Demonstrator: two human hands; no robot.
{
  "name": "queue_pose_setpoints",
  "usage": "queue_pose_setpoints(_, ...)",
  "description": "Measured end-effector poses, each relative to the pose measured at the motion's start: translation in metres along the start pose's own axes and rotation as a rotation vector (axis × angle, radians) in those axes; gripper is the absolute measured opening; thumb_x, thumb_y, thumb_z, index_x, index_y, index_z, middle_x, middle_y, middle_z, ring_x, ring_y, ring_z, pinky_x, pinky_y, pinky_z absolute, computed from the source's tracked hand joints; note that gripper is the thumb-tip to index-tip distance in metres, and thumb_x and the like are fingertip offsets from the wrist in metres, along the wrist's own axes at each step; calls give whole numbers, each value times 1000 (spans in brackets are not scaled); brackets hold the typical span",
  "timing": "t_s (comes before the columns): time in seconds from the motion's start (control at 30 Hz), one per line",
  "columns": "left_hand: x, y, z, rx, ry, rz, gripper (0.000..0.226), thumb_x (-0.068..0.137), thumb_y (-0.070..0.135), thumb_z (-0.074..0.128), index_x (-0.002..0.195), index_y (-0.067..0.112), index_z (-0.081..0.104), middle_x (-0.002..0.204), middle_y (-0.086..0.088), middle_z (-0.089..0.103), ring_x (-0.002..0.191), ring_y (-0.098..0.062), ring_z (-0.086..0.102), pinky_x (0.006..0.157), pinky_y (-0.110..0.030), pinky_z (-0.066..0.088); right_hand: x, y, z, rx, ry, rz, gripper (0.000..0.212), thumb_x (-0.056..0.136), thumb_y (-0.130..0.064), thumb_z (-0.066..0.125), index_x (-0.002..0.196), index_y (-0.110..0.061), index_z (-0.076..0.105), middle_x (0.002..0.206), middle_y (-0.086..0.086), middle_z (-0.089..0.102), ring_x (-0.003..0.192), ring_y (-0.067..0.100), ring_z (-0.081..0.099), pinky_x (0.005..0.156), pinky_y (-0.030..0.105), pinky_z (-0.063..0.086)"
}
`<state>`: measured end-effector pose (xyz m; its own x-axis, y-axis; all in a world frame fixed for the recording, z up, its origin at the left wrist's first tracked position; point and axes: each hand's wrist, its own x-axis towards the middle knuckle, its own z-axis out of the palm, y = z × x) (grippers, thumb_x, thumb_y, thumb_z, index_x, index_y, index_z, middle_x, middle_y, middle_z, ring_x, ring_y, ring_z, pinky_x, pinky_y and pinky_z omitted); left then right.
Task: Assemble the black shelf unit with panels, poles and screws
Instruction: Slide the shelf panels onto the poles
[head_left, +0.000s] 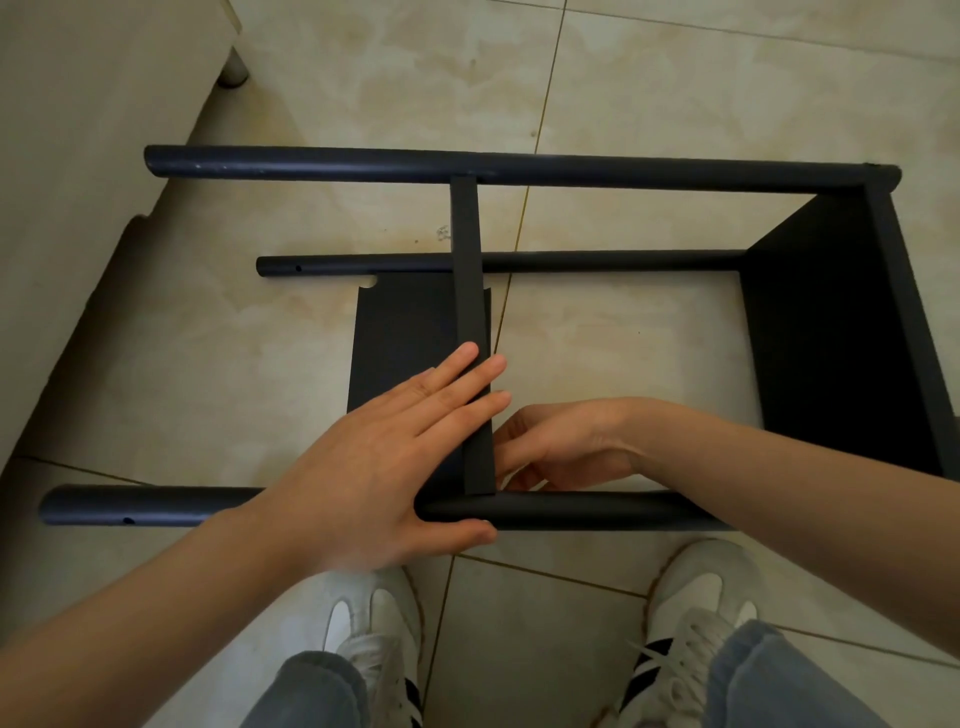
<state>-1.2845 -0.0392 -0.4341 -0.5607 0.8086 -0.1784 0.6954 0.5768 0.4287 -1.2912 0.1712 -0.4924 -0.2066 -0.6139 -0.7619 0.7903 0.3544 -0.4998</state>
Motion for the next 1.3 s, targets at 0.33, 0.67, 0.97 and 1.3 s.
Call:
queue_pose_setpoints(0.33, -1, -1, 0, 4, 1, 4, 95, 83, 77, 45, 158, 24, 22, 167, 10, 3, 153, -6, -8, 121, -38, 11, -4, -4, -4, -23, -1, 0, 25, 93, -10, 61, 114, 3, 67, 100, 9, 66, 92, 20, 61, 90, 34, 50)
queue_pose_setpoints(0.67, 0, -1, 1, 19, 6, 9, 95, 84, 76, 46, 158, 22, 22, 168, 8, 5, 154, -8, -5, 121, -40, 16, -4, -10, -9, -33, -52, -8, 16, 93, -4, 58, 107, -2, 65, 93, 8, 66, 88, 20, 57, 87, 35, 43)
queue_pose_setpoints(0.97, -1, -2, 2, 40, -1, 5, 94, 85, 77, 43, 158, 22, 22, 168, 6, 5, 154, -9, -6, 119, -36, 13, -3, -15, -12, -50, -73, -6, 27, 92, -5, 60, 117, 3, 61, 94, 9, 63, 81, 16, 58, 82, 33, 43)
queue_pose_setpoints(1.3, 0, -2, 3, 22, 6, 11, 94, 85, 76, 46, 158, 22, 23, 168, 6, 5, 154, -9, -6, 120, -36, 21, -3, -14, -13, -79, -73, 22, 19, 93, -12, 61, 110, -4, 67, 93, 6, 65, 74, 13, 56, 77, 30, 44)
